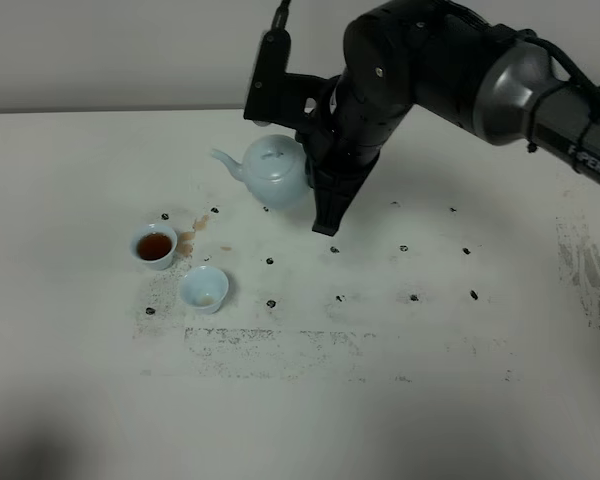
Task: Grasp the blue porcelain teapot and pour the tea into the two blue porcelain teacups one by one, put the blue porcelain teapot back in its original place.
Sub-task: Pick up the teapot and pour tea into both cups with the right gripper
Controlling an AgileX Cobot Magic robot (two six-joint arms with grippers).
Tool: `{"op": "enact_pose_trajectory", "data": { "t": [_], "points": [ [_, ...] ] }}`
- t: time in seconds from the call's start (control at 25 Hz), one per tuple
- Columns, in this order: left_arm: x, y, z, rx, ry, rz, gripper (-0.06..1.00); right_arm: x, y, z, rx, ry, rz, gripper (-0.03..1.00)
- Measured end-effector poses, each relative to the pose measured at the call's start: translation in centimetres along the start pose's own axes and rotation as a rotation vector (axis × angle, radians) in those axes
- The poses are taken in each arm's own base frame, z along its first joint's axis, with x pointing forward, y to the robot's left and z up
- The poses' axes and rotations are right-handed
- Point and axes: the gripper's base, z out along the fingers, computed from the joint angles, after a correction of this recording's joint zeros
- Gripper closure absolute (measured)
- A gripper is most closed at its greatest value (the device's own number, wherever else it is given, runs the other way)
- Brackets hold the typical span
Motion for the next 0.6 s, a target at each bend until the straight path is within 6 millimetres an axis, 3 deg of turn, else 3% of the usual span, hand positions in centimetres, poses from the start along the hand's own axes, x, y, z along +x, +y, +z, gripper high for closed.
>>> {"op": "enact_pose_trajectory", "data": {
  "t": [0.2, 0.6],
  "points": [
    [0.0, 0.0, 0.0, 0.000, 0.000, 0.000, 0.19, 1.2, 1.8, 0.5, 0.043, 0.006, -0.036, 0.93],
    [0.0, 0.0, 0.0, 0.000, 0.000, 0.000, 0.19, -0.4, 4.7, 2.4, 0.111, 0.130, -0.284, 0.93]
  ]
}}
